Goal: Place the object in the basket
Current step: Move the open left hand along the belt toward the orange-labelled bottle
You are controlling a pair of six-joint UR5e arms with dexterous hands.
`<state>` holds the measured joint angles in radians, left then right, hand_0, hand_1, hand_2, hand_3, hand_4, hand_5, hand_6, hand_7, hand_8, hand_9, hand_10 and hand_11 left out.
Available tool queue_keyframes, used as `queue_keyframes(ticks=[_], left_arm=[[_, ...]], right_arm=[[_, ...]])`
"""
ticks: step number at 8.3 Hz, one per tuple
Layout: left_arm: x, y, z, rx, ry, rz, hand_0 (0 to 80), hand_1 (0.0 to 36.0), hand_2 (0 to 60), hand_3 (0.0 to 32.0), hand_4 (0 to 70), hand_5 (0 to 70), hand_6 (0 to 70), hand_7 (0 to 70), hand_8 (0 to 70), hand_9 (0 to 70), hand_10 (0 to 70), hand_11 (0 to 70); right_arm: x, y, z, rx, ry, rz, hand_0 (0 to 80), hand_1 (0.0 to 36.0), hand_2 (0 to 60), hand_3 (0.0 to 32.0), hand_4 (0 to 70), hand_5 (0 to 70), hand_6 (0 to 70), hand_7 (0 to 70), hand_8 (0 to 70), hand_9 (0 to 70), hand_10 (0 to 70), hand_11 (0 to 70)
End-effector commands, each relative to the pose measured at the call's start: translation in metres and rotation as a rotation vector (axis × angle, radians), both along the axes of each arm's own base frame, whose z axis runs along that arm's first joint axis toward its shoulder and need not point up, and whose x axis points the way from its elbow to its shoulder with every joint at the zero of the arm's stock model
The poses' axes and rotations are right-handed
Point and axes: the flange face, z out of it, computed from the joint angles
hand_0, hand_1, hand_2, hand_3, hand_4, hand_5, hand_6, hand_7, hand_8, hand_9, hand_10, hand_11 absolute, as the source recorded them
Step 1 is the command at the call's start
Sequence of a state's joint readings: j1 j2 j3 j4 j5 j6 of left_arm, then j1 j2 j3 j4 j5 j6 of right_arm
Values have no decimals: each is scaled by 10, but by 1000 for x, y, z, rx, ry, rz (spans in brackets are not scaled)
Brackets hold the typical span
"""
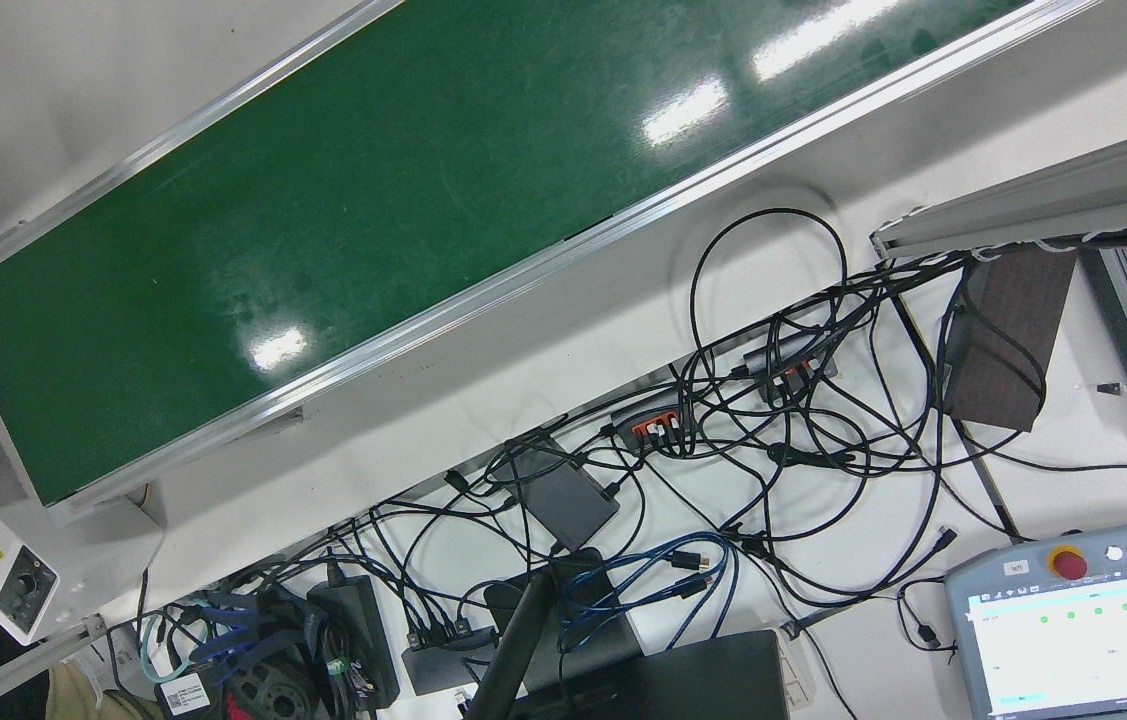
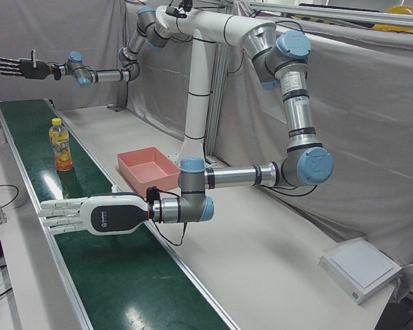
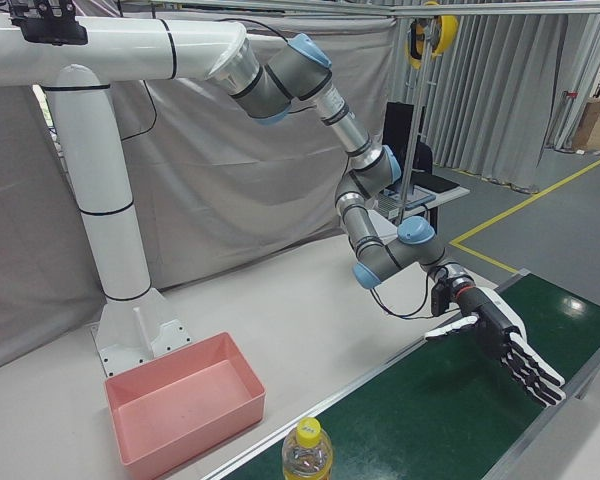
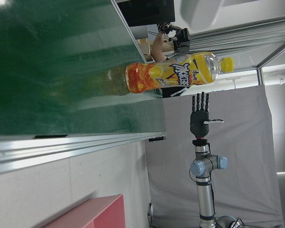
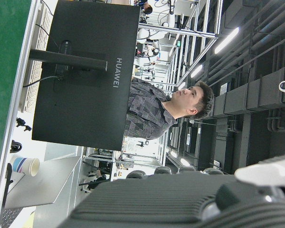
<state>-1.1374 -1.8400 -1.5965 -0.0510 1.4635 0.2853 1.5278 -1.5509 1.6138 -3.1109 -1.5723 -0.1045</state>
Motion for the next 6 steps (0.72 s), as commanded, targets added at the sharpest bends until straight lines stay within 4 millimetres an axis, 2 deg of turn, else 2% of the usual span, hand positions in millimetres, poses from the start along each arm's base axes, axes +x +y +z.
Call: queue_keyframes(ticks=[1, 2, 6], left_arm=[[61, 5, -18, 2, 0, 87, 788, 155, 0, 0, 0, 0, 0, 0, 0, 0, 0, 0], [78, -1, -38, 16, 5, 105, 775, 154, 0, 0, 0, 0, 0, 0, 0, 0, 0, 0], [87, 1, -49, 31, 15, 118, 740, 148, 0, 0, 0, 0, 0, 0, 0, 0, 0, 0]], right_arm=[[0, 0, 0, 0, 0, 0, 0, 0, 0, 0, 0, 0, 0, 0, 0, 0, 0, 0], [0, 0, 0, 0, 0, 0, 0, 0, 0, 0, 0, 0, 0, 0, 0, 0, 0, 0], [0, 0, 0, 0, 0, 0, 0, 0, 0, 0, 0, 0, 0, 0, 0, 0, 0, 0]])
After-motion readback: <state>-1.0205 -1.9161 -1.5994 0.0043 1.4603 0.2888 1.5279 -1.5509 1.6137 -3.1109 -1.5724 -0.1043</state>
